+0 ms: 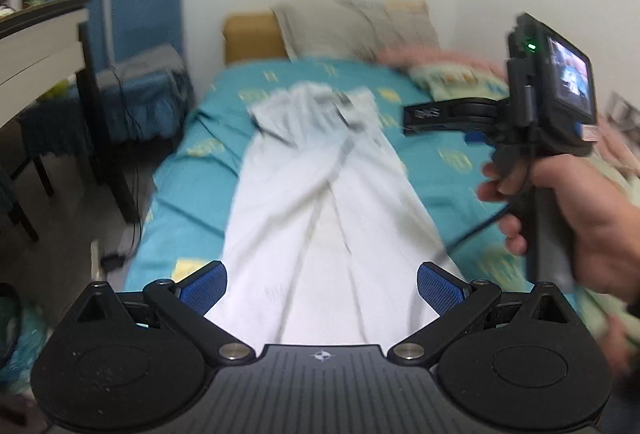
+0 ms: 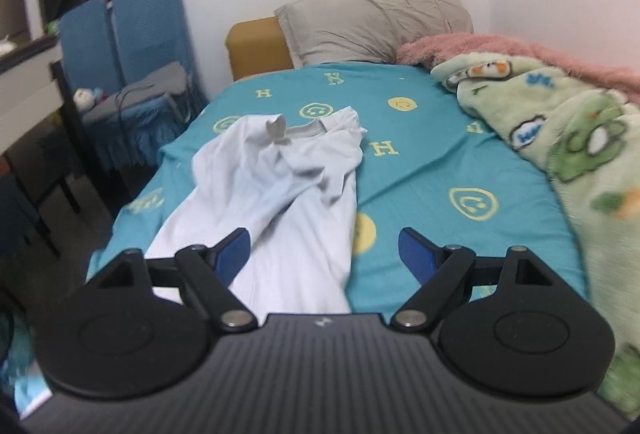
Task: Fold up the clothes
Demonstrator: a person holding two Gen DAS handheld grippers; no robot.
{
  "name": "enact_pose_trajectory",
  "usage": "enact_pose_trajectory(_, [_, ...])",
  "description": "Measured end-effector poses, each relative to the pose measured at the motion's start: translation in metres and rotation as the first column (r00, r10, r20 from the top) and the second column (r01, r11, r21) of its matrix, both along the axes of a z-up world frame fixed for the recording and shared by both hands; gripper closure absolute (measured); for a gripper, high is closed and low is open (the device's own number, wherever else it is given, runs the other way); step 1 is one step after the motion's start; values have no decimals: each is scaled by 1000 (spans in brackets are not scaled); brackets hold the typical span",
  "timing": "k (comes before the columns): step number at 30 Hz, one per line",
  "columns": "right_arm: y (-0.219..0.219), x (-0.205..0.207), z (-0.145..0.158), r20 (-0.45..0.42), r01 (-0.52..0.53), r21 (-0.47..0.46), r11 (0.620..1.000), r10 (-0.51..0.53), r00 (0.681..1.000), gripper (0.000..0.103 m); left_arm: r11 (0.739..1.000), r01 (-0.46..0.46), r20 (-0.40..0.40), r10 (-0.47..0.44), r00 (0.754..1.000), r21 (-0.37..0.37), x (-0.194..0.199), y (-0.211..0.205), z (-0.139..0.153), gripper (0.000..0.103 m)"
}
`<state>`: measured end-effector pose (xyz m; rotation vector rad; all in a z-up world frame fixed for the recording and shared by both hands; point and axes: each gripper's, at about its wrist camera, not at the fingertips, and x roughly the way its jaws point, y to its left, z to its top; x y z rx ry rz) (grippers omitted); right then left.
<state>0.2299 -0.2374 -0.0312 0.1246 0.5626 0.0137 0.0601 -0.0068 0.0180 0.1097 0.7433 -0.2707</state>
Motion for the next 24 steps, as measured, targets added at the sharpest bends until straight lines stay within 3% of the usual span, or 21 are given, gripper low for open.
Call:
enact_pose_trajectory(4, [2, -43, 6, 27, -37, 9, 999, 37, 999, 20, 998, 23, -54, -20, 998, 51, -50, -16, 58, 0])
enact_pose_trajectory(11, [-11, -69, 8, -2, -20, 71, 997, 20, 1000, 20, 999, -52, -134, 52, 990, 8, -108, -48, 123, 0])
enact_pose_trajectory(13, [-20, -75, 11, -7, 0, 97, 995, 1, 1000, 20, 999, -39, -102, 40, 994, 15, -121, -56, 131, 0])
enact_pose_trajectory(15, [-25, -82, 11, -18, 17, 107, 994, -16, 1000, 20, 995, -71, -93, 77, 993, 68, -125, -63, 130, 0])
enact_pose_trajectory(18, [-32, -91, 11, -34, 33, 128, 991, -29, 999, 20, 996, -60, -99, 65, 993, 59, -126, -71, 133, 0])
enact_pose_trajectory(24, [-34, -107, 12, -38, 16, 136, 991, -11, 999, 20, 999, -28, -27, 29, 999, 35, -113, -81, 128, 0])
